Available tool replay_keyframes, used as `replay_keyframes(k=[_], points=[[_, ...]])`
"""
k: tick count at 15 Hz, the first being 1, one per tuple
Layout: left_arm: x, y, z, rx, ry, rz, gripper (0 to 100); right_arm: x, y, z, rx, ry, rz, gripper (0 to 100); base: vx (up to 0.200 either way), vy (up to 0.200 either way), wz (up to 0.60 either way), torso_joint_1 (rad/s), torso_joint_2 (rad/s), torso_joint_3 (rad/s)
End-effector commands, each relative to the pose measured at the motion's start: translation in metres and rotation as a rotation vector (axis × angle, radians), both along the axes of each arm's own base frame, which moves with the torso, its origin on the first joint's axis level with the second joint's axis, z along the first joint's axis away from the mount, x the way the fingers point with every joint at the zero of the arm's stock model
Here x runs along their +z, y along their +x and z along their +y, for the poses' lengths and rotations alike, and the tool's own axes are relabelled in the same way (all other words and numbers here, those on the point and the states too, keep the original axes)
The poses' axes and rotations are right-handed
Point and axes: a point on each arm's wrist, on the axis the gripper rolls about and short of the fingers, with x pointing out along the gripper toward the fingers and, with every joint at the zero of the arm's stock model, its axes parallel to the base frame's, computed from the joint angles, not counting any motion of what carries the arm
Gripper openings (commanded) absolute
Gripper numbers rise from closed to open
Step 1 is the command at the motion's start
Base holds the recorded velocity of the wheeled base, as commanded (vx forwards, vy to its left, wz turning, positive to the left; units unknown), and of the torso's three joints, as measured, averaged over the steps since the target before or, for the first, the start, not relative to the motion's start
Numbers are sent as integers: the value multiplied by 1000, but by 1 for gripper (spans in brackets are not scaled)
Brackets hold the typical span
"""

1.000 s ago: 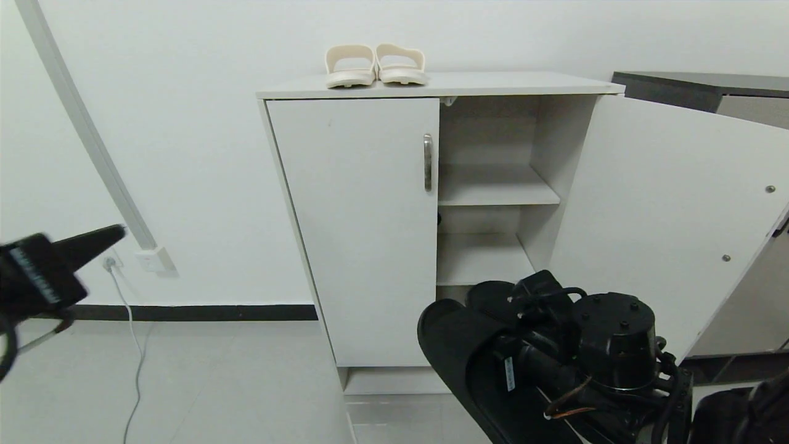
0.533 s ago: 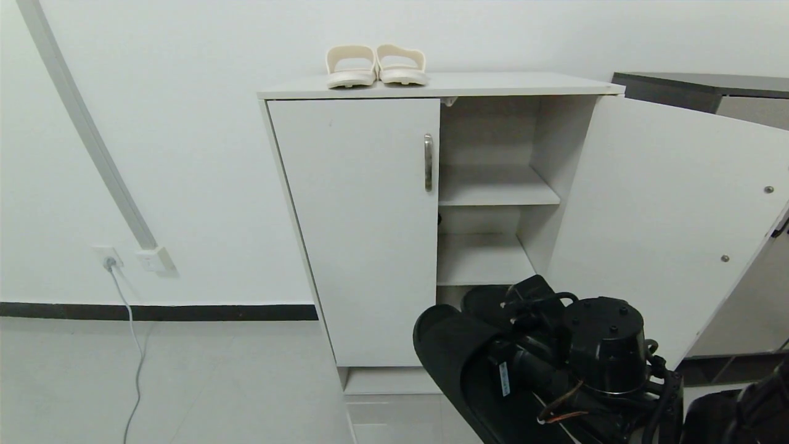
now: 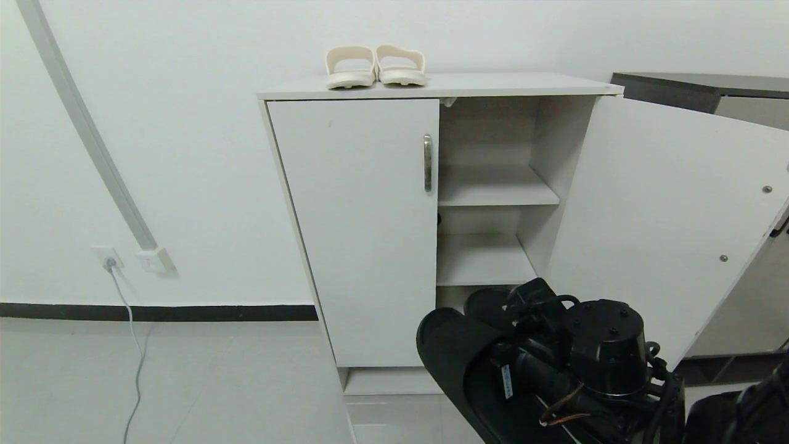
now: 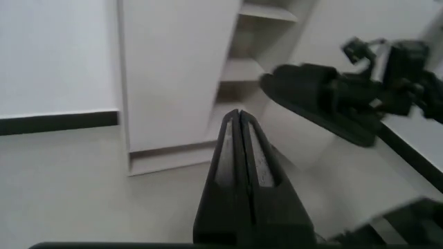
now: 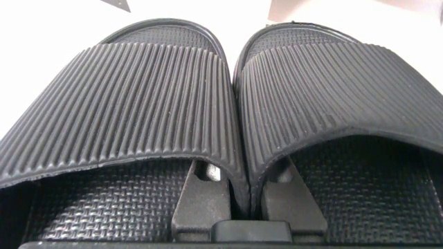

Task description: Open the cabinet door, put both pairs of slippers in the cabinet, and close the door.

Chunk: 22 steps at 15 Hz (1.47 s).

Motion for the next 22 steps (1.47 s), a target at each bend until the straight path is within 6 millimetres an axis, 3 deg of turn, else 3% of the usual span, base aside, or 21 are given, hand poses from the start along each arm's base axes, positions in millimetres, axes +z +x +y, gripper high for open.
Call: replay_keyframes(k=[1,3,4,5,8,9,13,16,19,22], points=[[-13,-16,4,-89,-4,-35,0,-1,0,0,1,-3,3,0,0,0,0,0,0,0],[-32,-23,6,-22,10,-53,0,-1,-1,0,0,-2,1,0,0,0,0,0,0,0],[-39,-18,7,87,40,-43,0,-1,-1,0,1,-2,2,0,0,0,0,0,0,0],[-48,-11,11,303,75,-51,0,0,0,0,0,-1,0,0,0,0,0,0,0,0],[-75,6,15,597,134,-152,0,0,0,0,0,1,-2,0,0,0,0,0,0,0],[-84,3,15,657,162,-220,0,1,0,0,-2,4,-5,0,0,0,0,0,0,0],[-91,3,15,674,184,-156,0,1,0,0,-1,5,-8,0,0,0,0,0,0,0],[-93,4,10,448,149,-148,0,-2,1,1,-3,-1,-3,0,0,0,0,0,0,0],[-93,4,11,459,156,-150,0,-3,2,1,-3,1,-9,0,0,0,0,0,0,0],[-96,4,11,483,284,-144,0,-5,3,3,-1,1,-12,0,0,0,0,0,0,0]])
